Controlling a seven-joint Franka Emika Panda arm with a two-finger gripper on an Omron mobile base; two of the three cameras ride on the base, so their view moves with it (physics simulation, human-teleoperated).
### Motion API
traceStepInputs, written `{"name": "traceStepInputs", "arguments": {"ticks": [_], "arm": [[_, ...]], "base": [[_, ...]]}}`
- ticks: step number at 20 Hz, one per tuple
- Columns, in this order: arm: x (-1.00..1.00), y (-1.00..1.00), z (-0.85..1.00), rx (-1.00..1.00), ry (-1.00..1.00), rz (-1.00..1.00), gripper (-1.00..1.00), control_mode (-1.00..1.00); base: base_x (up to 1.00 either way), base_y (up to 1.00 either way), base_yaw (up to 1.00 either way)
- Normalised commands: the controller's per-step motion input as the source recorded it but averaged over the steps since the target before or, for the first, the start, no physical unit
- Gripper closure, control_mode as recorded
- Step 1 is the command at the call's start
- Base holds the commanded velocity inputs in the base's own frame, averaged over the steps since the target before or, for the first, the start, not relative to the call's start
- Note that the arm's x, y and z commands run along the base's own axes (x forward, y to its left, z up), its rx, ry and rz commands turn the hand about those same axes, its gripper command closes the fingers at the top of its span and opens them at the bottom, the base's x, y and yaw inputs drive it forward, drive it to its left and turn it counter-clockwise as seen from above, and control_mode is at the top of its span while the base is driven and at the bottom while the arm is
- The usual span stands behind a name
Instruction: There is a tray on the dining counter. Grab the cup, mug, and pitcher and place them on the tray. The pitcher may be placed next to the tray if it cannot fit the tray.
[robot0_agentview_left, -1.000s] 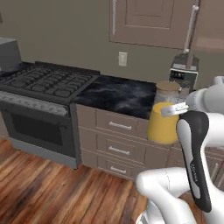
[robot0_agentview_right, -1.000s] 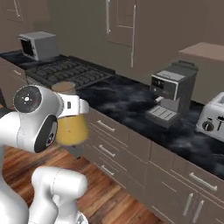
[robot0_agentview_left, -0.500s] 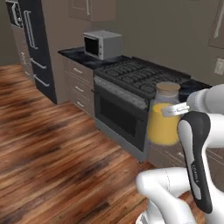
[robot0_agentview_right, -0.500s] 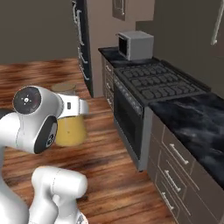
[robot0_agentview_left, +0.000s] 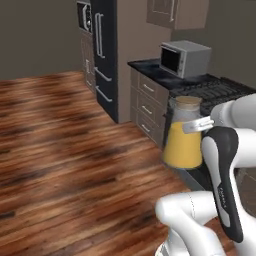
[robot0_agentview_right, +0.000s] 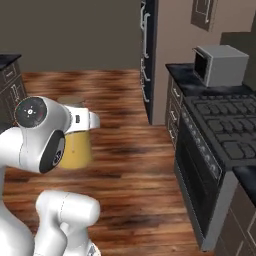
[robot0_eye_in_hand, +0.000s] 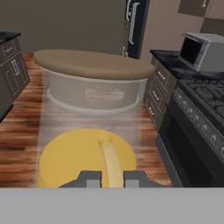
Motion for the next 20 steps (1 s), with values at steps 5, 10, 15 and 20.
{"name": "traceStepInputs", "arguments": {"ticks": [5,10,15,20], "arm": [[0.0,0.0,0.0,0.0,0.0,0.0,1.0,1.0],[0.0,0.0,0.0,0.0,0.0,0.0,1.0,1.0],[0.0,0.0,0.0,0.0,0.0,0.0,1.0,1.0],[0.0,0.0,0.0,0.0,0.0,0.0,1.0,1.0]], "base": [[1.0,0.58,0.27],[1.0,0.47,0.06],[1.0,0.49,0.0],[1.0,0.64,0.0]]}}
